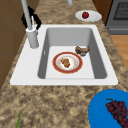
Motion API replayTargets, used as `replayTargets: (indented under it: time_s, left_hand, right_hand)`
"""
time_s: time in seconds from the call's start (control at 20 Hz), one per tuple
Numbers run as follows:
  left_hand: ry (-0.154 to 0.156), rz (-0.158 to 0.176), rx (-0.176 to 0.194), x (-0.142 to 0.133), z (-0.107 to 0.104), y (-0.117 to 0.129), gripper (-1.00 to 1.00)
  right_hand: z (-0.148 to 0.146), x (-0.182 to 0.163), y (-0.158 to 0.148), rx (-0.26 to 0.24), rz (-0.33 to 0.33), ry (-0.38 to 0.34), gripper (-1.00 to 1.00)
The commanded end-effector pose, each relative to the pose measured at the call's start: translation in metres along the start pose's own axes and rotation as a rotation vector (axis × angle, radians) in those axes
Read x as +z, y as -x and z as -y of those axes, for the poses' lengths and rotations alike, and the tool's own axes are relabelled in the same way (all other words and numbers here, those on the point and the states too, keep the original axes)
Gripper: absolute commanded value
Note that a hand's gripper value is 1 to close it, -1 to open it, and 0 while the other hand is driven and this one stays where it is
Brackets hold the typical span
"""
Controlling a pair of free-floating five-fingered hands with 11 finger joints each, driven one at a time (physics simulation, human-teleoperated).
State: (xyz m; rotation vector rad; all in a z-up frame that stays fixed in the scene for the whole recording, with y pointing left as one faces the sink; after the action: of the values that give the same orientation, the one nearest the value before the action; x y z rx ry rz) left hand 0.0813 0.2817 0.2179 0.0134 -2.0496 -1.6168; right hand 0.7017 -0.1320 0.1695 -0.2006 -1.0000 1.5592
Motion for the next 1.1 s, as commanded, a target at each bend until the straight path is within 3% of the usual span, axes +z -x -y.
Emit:
replayTargets:
  time_s: [0.0,0.45,0.5,0.55,0.65,0.7,0.85,1.05]
  left_hand:
    - [0.0,0.0,0.0,0.0,0.0,0.0,0.0]
    - [0.0,0.0,0.0,0.0,0.0,0.0,0.0]
    - [0.0,0.0,0.0,0.0,0.0,0.0,0.0]
    - [0.0,0.0,0.0,0.0,0.0,0.0,0.0]
    - [0.0,0.0,0.0,0.0,0.0,0.0,0.0]
    - [0.0,0.0,0.0,0.0,0.0,0.0,0.0]
    - [0.0,0.0,0.0,0.0,0.0,0.0,0.0]
    - [0.0,0.0,0.0,0.0,0.0,0.0,0.0]
  right_hand:
    - [-0.032,-0.002,0.015,-0.047,-0.001,0.03,1.0]
    - [-0.026,-0.004,0.017,-0.096,0.044,0.059,1.0]
    - [-0.014,-0.009,0.014,-0.094,0.029,0.005,1.0]
    - [-0.005,-0.004,0.007,-0.059,0.024,-0.003,1.0]
    - [-0.005,0.002,0.006,-0.023,0.035,0.042,1.0]
    - [-0.004,0.005,0.011,-0.024,0.039,0.047,-1.0]
    - [0.005,0.02,0.009,-0.022,0.009,0.089,-1.0]
    - [-0.008,0.03,0.007,-0.002,0.014,0.136,-1.0]
